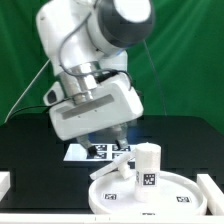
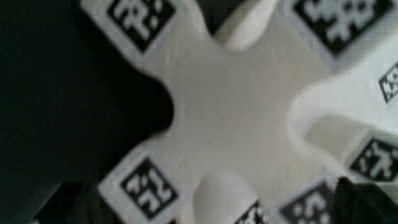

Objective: Assemble round table

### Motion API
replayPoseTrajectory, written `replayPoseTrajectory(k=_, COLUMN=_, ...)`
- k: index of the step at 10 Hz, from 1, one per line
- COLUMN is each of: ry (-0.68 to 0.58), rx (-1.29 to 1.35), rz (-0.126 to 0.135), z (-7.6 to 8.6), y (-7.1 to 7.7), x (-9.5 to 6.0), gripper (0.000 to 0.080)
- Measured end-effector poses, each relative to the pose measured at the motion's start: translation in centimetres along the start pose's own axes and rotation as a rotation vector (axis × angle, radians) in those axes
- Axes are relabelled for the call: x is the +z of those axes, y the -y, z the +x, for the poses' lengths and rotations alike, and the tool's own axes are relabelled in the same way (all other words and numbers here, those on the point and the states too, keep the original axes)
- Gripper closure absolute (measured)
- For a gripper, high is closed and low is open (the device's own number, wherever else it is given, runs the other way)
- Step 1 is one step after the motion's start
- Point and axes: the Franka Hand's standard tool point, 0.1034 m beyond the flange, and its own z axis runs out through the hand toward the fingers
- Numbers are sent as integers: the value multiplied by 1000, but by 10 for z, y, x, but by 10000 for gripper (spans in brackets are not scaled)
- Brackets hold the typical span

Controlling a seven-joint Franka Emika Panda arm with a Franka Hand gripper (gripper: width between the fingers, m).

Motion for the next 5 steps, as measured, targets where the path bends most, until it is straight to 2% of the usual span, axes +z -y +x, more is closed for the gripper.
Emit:
replayPoseTrajectory(k=1, ry=-3, rx=-5, rz=-4, z=-3, y=3, x=1, gripper=151)
replayPoseTrajectory(k=3, ry=7, rx=15, rz=12, z=2, y=4, x=-4, gripper=151)
replayPoseTrajectory(k=4, ry=2, rx=12, rz=12, z=3, y=4, x=-4, gripper=151)
replayPoseTrajectory(k=5, ry=-5, rx=9, rz=-2, z=1, y=-1, x=2, gripper=151)
